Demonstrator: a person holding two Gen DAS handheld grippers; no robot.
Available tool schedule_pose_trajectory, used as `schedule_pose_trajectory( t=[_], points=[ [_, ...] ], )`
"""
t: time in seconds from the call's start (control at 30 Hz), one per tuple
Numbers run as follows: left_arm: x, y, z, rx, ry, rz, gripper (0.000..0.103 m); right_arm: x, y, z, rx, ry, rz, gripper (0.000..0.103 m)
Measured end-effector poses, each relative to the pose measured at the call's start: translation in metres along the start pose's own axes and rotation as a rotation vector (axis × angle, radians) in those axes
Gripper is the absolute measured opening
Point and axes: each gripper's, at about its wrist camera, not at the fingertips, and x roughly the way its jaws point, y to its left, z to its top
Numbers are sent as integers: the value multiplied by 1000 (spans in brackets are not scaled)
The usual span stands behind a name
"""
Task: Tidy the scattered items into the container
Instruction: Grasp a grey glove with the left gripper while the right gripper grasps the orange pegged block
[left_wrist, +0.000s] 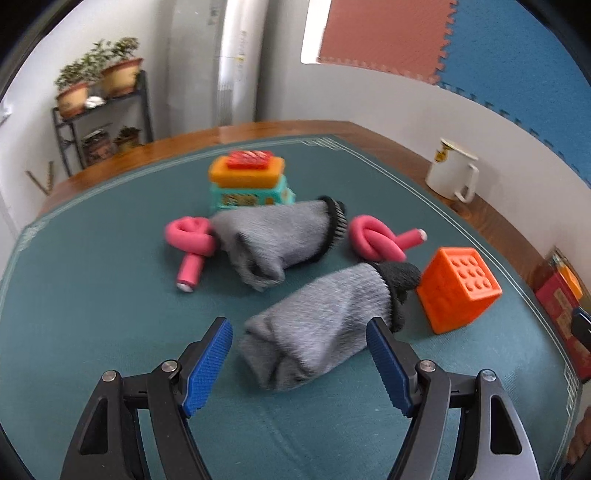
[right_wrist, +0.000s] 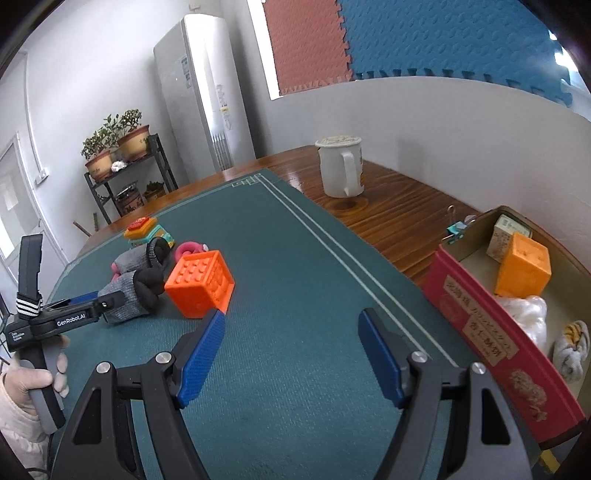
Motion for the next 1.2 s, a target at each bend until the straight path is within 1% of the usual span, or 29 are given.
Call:
schedule_pose_trajectory(
  t=[0.07,0.13,0.2,0.27,0.3,0.33,0.47,0.6,0.63,0.7,0.77,0.87,1.0,1.07,1.2],
  points=[
    [5,-2,-2,4,9,-22,76,5,3,0,-5,10,6,78],
    [6,-5,-5,15,7,-16,76,9,6,0,-7,20,14,78],
    [5,-7,-8,23,7,-20,71,15,8,1,-5,33,26,78],
    [0,-11,-9,21,11,-47,43,20,11,2,-5,43,36,78],
    [-2,-12,-9,16,17,-74,42,22,13,3,-7,46,39,78],
    [-4,-14,-10,12,23,-99,41,24,15,4,-10,49,42,78],
    [-8,-26,-15,39,32,-102,41,32,24,7,-28,56,49,78],
    [-7,-28,-14,38,40,-123,41,41,34,13,-50,65,60,78],
    [-7,-28,-13,38,39,-129,44,43,36,15,-55,66,63,78],
    [-3,-26,-12,37,39,-136,44,46,40,17,-61,69,71,78],
    [1,-25,-10,36,38,-143,59,49,44,18,-64,70,78,78],
    [7,-23,-8,35,37,-153,60,54,50,15,-68,82,89,78],
    [15,-20,-5,33,36,-166,59,58,52,13,-73,94,87,78],
    [13,-20,-4,27,31,-168,47,59,51,14,-71,93,85,78],
    [-1,-22,-5,5,13,-163,42,60,53,16,-76,94,90,78]
  ],
)
